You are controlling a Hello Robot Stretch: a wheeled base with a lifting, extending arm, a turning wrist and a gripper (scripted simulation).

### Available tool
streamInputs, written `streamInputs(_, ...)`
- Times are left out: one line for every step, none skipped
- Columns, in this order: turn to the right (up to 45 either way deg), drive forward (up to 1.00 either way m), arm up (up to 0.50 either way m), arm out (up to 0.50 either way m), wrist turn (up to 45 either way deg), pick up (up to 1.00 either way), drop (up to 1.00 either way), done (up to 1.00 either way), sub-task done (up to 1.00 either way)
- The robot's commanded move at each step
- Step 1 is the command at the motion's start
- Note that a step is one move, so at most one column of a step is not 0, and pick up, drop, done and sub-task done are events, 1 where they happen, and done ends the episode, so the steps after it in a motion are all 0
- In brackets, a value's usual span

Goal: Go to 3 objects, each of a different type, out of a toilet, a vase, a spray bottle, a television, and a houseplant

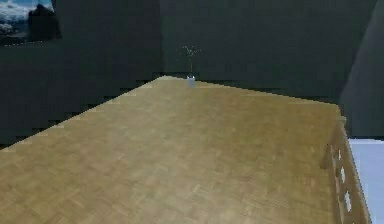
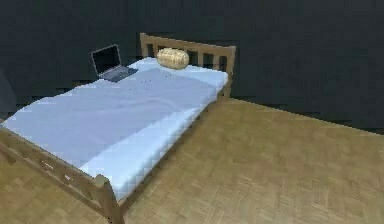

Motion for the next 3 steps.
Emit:
streamInputs(0.0, 0.40, 0.00, 0.00, 0.0, 0.00, 0.00, 0.00, 0.00)
streamInputs(12.0, 0.00, 0.00, 0.00, 0.0, 0.00, 0.00, 0.00, 0.00)
streamInputs(0.0, 1.00, 0.00, 0.00, 0.0, 0.00, 0.00, 0.00, 0.00)
